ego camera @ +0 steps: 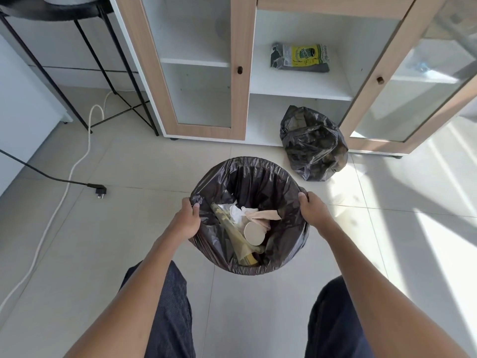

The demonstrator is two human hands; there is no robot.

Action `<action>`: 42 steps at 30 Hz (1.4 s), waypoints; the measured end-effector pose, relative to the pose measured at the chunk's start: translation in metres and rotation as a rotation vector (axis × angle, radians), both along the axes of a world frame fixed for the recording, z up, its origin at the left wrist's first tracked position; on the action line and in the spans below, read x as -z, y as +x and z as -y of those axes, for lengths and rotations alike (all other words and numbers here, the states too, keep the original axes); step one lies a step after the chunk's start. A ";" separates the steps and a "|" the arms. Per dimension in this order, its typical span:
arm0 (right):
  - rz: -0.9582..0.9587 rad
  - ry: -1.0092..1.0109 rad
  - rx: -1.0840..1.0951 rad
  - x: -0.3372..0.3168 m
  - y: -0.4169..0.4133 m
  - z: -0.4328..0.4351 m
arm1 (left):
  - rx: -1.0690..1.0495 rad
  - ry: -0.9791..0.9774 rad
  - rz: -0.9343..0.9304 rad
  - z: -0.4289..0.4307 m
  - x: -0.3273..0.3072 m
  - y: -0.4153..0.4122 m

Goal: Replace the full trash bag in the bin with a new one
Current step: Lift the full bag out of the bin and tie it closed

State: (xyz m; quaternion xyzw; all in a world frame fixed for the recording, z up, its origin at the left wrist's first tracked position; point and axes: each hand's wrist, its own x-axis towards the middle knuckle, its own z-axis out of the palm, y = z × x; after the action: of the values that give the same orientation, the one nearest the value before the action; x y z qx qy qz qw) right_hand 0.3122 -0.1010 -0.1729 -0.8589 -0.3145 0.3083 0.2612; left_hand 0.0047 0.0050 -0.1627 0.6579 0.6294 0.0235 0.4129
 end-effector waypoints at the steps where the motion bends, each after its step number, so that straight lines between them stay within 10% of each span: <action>1: -0.010 0.009 0.013 -0.001 0.001 0.001 | -0.008 -0.011 -0.005 -0.001 -0.002 0.000; 10: -0.149 0.160 0.282 -0.012 0.009 0.006 | -0.314 -0.150 0.255 0.004 -0.006 -0.017; 42: 0.051 0.053 0.072 -0.023 0.008 0.007 | -0.511 0.057 0.291 0.006 -0.008 -0.008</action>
State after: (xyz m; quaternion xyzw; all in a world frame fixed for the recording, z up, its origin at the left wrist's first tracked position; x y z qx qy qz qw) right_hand 0.3199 -0.1080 -0.1498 -0.8700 -0.2979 0.2684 0.2870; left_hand -0.0035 -0.0010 -0.1542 0.4792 0.7079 0.2382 0.4609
